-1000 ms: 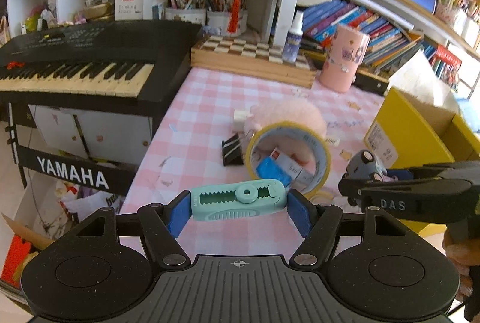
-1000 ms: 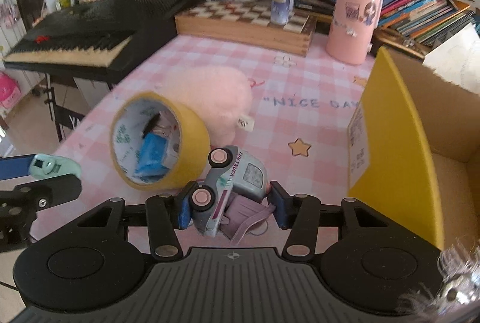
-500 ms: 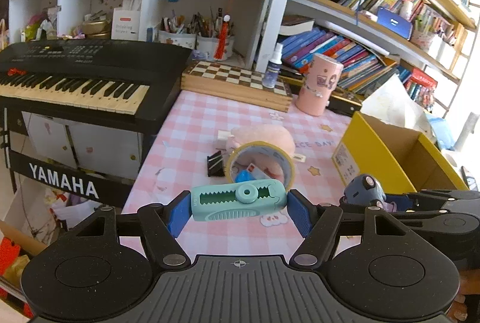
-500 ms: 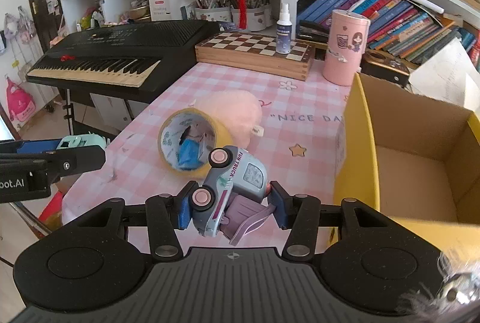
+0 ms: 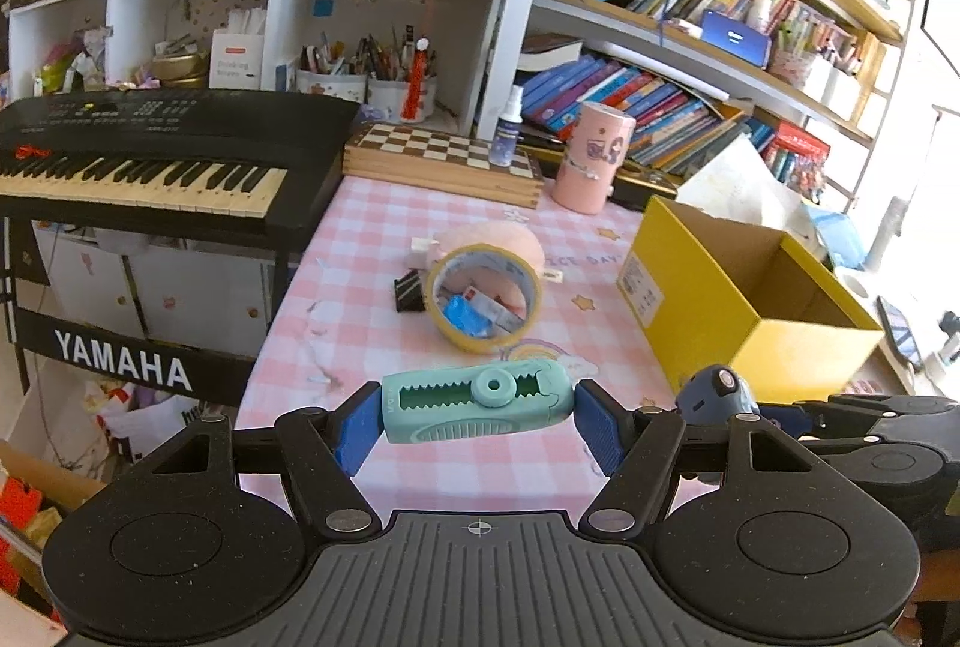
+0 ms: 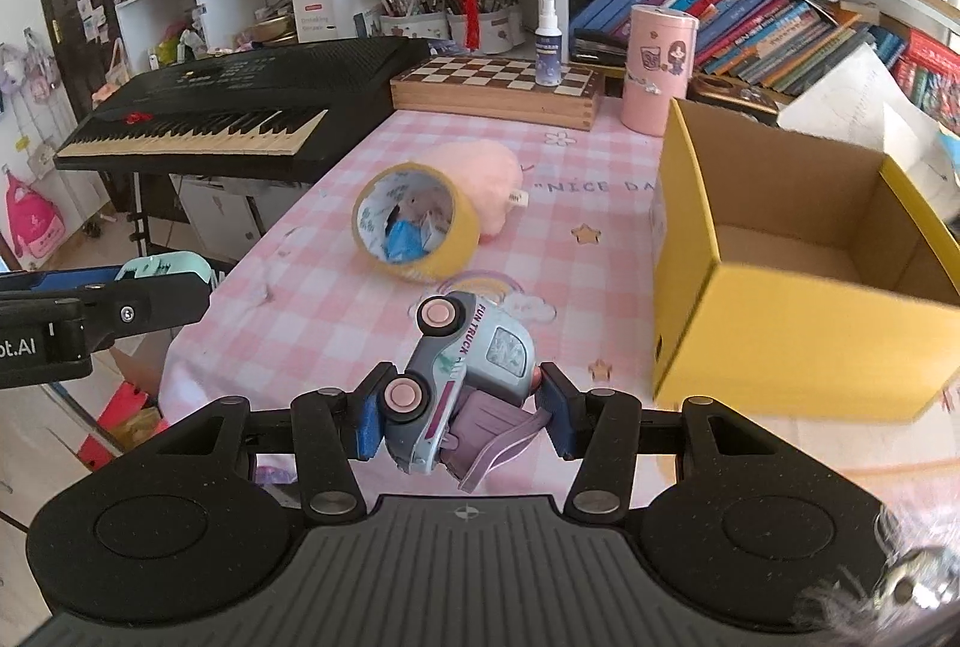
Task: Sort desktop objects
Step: 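Carry the stapler and toy truck over the yellow box with both tools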
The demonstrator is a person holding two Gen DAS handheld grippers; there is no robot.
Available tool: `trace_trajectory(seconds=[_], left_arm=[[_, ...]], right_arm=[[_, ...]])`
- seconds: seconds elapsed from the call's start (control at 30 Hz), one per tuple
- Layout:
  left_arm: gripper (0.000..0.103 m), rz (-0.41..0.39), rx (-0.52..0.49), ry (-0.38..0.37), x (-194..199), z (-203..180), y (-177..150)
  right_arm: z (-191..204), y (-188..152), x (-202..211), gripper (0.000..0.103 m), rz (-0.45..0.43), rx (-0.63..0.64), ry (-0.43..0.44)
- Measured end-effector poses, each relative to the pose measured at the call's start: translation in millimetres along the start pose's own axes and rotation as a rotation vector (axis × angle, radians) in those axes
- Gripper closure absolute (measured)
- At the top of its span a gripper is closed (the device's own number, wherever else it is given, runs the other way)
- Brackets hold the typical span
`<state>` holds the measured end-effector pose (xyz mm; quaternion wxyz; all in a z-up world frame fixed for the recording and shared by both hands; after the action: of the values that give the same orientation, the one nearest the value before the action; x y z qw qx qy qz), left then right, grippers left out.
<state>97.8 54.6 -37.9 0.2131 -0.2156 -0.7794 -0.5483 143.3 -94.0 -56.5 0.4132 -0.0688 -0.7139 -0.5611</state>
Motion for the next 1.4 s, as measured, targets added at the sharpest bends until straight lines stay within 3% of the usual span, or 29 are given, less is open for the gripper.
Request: trace_trajectory(seconds=[0.53,1.1,1.4], left_arm=[[0.033,0.029,-0.034,-0.078,34,-17,-31],[0.033,0.077,-0.125,-0.222,31,-72,-49],[0.033,0.097,-0.156,-0.261,25,-97,-56]], right_arm=[[11,-45,52,0.055,-0.018,-0.081,-0.059],[-27,-81,92,0.055,-0.006,-0.189,-0.195],[-46,-97,107,0.055,-0.003,-0.230,-0.237]])
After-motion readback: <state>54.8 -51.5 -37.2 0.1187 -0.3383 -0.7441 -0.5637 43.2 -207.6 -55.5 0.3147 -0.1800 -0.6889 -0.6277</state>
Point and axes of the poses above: each gripper's, at about its wrist camera, not at the fingertips, and x roughly against the way its jaws point, z to its left, y to its top, the point moved 9 cm from there along -x, roughly the way its jaws point, and after that the axes turned 8 degrees about x, right-handed, at the moved point
